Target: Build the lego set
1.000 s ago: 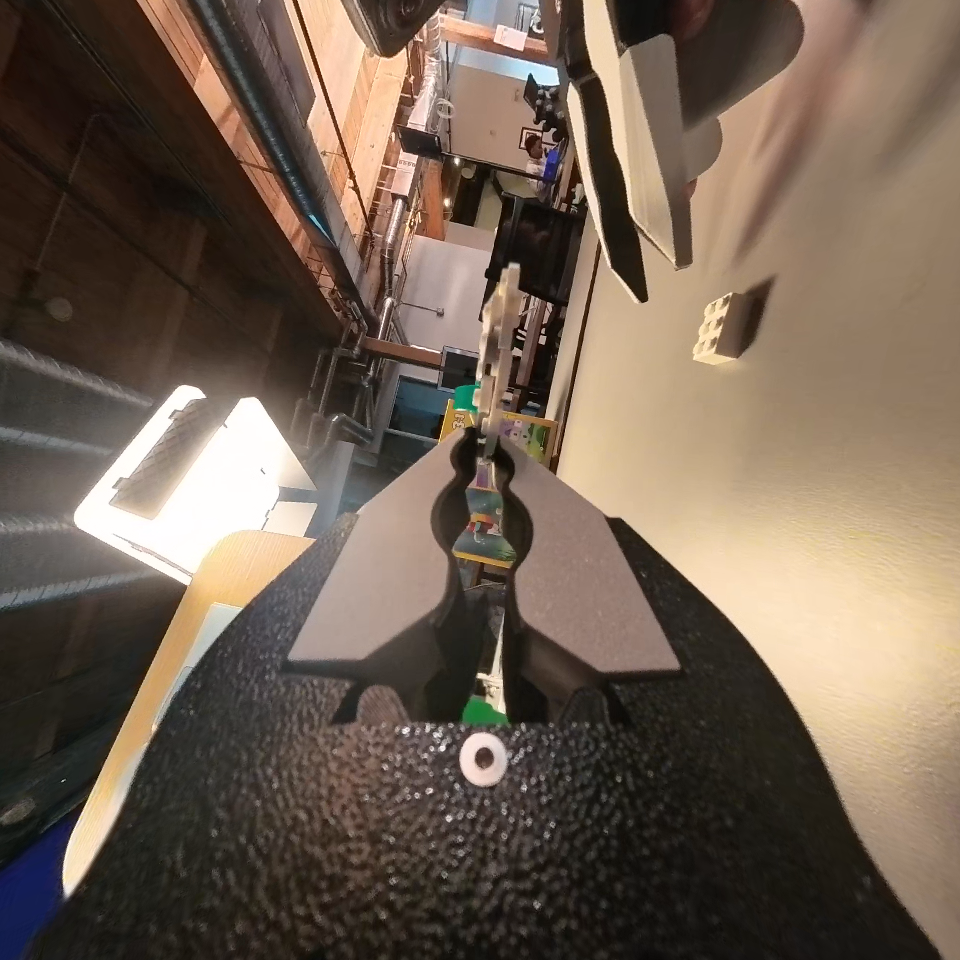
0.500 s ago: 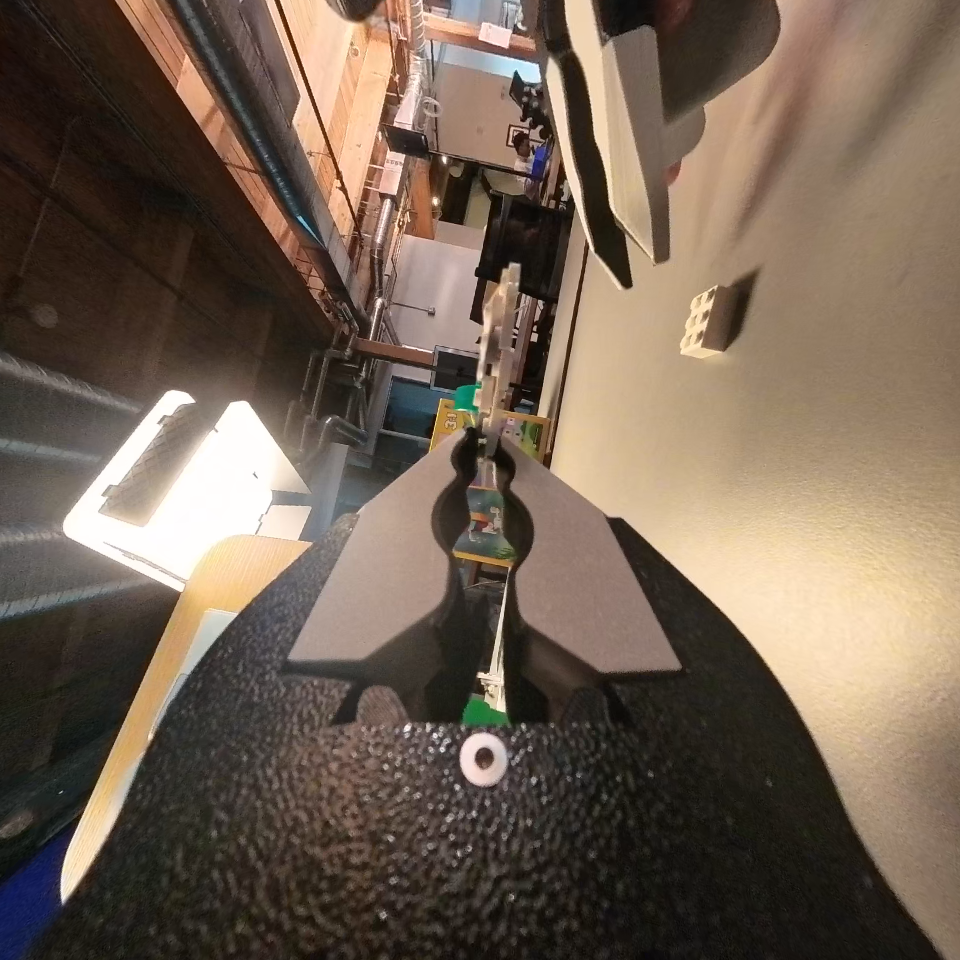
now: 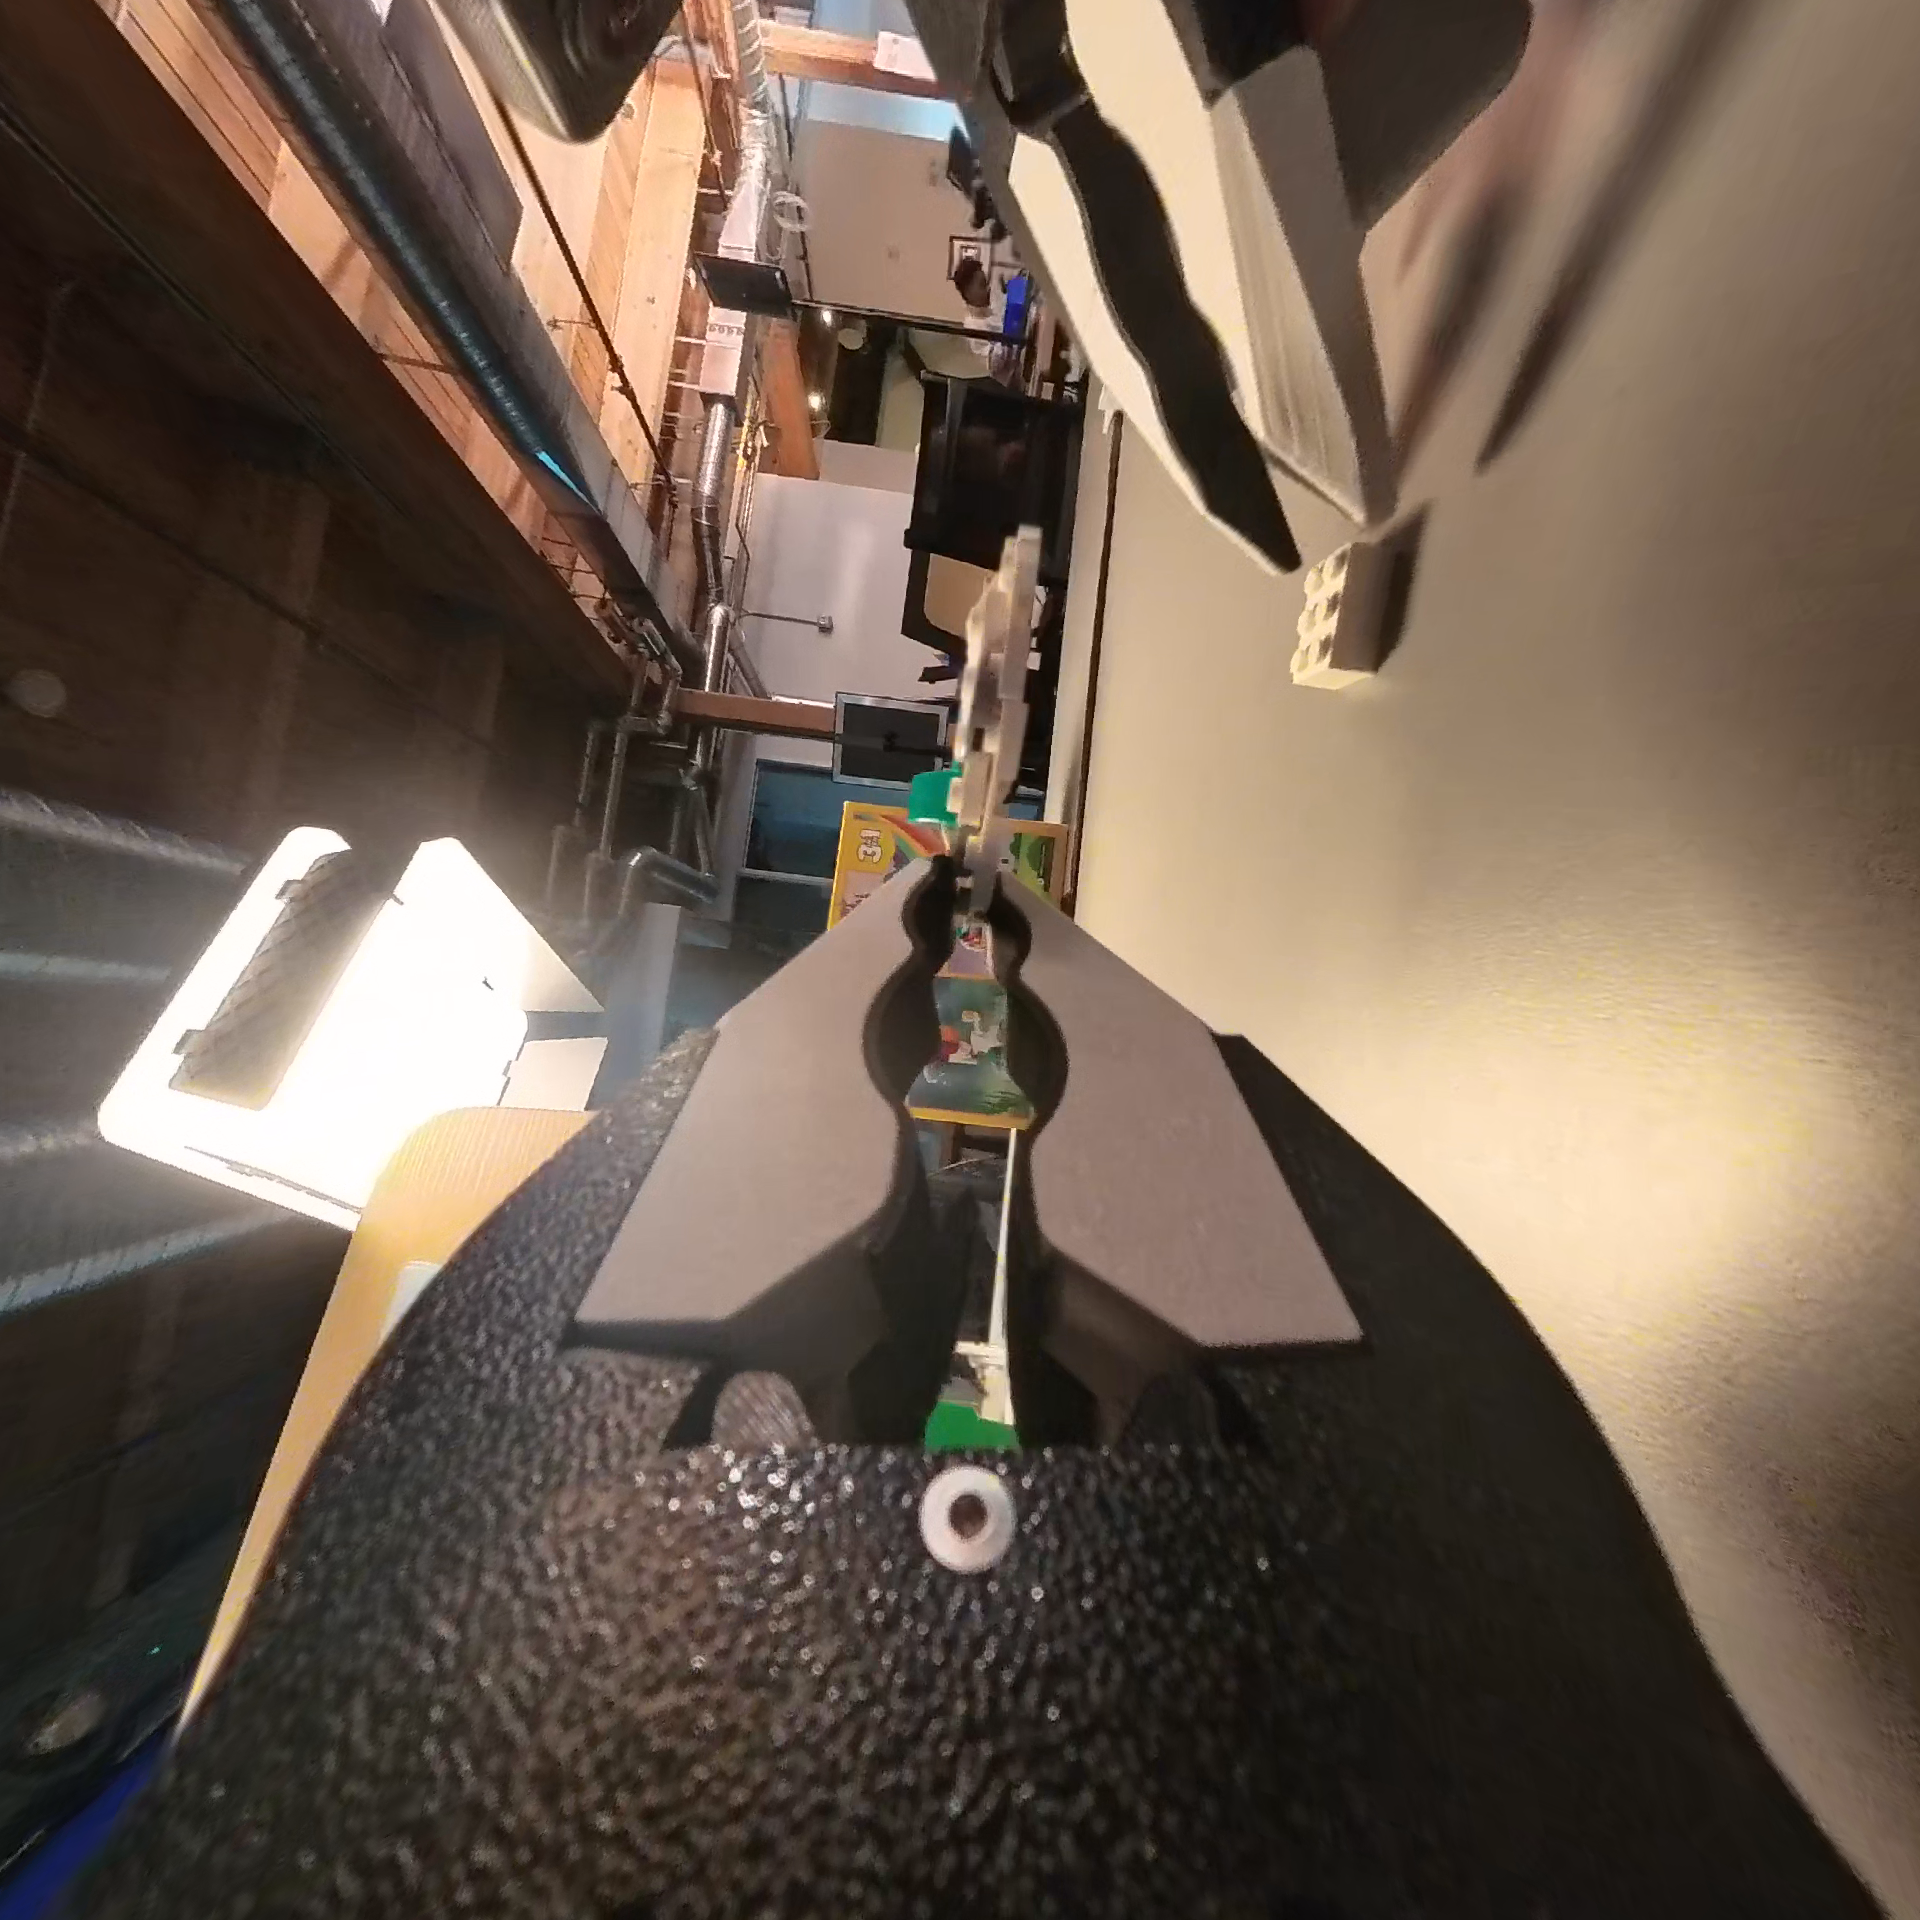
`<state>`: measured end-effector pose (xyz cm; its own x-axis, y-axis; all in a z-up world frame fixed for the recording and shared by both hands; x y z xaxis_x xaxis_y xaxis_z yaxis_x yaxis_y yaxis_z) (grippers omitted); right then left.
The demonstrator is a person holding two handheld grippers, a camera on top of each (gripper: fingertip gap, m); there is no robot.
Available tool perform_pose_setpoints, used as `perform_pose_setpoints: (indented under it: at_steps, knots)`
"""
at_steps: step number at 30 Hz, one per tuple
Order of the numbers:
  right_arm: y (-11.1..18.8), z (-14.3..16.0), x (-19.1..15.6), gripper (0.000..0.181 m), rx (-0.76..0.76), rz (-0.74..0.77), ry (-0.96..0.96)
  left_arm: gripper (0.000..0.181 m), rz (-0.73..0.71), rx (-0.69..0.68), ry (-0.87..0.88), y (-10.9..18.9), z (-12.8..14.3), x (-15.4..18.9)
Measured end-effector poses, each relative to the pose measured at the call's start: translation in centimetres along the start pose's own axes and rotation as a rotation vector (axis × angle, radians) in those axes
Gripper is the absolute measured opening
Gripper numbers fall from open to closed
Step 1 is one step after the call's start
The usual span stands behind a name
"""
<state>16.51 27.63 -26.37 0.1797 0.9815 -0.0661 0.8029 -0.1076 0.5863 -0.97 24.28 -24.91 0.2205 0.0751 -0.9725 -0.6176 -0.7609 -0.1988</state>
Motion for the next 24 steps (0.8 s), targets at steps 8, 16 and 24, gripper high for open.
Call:
perform_pose_setpoints:
  at_steps: [8, 16, 24]
  knots:
    - [-1.4, -0.3, 0.6, 0.021, -0.065, 0.012, 0.012, 0.003, 0.014, 0.0, -0.009, 0.0, 0.1, 0.1]
    - [2.3, -2.6, 0.9, 0.015, 0.119, 0.218, -0.013, 0.003, -0.017, -0.041, -0.027, -0.4, -0.3, -0.2]
    - [2.5, -7.2, -2.1, 0.015, 0.218, 0.323, -0.3, 0.003, 0.041, -0.264, -0.087, -1.7, -0.1, 0.5]
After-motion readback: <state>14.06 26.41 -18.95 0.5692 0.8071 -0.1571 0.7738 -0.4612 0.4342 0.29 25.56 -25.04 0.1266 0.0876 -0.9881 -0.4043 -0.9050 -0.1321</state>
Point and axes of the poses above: each gripper's, where its closed fingertips meet, y back along the fingers, z out of its underside, x = y × z across the jaws, the point moved 8 cm from there along y, back along the fingers, and after that the axes turned 10 degrees about -z, right-handed, at the moved point
